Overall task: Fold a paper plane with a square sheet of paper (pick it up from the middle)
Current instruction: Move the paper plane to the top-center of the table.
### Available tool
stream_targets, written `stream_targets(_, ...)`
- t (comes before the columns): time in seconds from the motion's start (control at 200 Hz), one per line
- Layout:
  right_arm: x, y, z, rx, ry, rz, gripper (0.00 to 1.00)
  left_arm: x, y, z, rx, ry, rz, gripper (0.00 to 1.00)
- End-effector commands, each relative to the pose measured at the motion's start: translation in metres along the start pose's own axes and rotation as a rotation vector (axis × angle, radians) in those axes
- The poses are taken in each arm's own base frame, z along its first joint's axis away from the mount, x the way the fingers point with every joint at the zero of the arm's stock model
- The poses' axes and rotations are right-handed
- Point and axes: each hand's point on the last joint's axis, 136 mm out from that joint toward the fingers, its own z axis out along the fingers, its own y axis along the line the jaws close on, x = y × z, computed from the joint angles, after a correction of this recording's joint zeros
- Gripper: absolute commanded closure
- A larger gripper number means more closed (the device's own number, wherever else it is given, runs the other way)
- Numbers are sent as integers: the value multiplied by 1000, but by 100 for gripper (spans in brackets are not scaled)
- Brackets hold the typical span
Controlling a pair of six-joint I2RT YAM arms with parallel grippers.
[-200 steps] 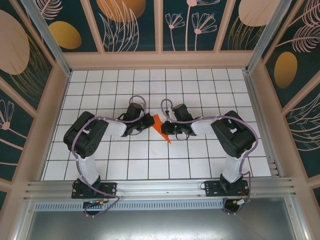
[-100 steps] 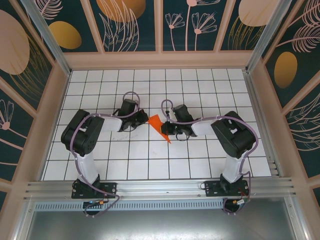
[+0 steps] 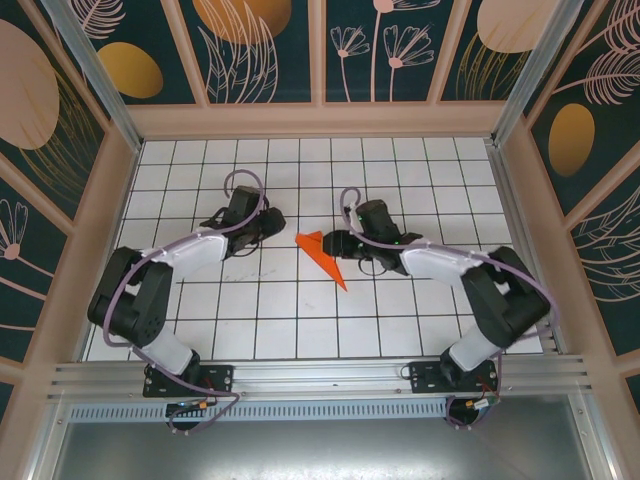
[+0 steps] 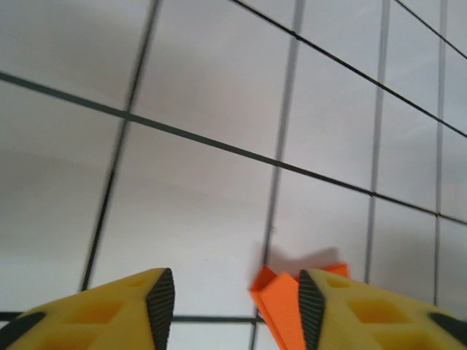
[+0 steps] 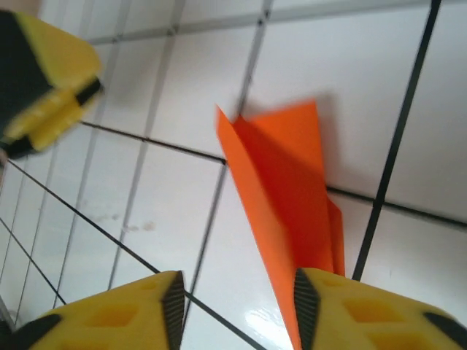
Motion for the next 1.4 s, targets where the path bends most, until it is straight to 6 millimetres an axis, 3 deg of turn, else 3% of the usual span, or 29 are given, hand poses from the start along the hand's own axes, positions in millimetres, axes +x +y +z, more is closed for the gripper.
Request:
stream_targets(0.0, -21, -15, -28, 76, -131, 11, 43, 18, -12, -10, -41, 4, 27, 40)
stream_targets(0.125, -25, -36, -48, 147, -175, 46, 34, 40, -38, -11, -15, 16, 24, 28)
stream_targets(0.19, -32, -57, -62, 207, -213, 69, 27, 52, -49, -11, -24, 8, 31, 21)
stream_targets(0.275, -31, -76, -74, 267, -242, 83, 15, 74, -51, -3, -56, 30, 17, 18)
stream_targets(0.31, -29, -84, -78, 287, -250, 93, 12, 75, -67, -2, -33, 25, 15, 17)
stream_targets(0.39, -25, -99, -86, 314, -265, 113, 10, 89, -83, 2, -36, 33, 34, 16)
stream_targets(0.545, -15, -119, -95, 328, -270, 149, 10, 111, -87, 28, -158, 70, 105, 16)
stream_targets(0.826, -11, -133, -104, 333, -280, 167, 10, 119, -68, 25, -297, 54, 110, 29)
stream_targets(1.181, -6, -131, -99, 303, -261, 179, 12, 117, -59, 11, -269, 19, 36, 58)
stream_targets(1.396, -5, -132, -97, 300, -253, 183, 12, 123, -57, 15, -246, 26, 5, 67)
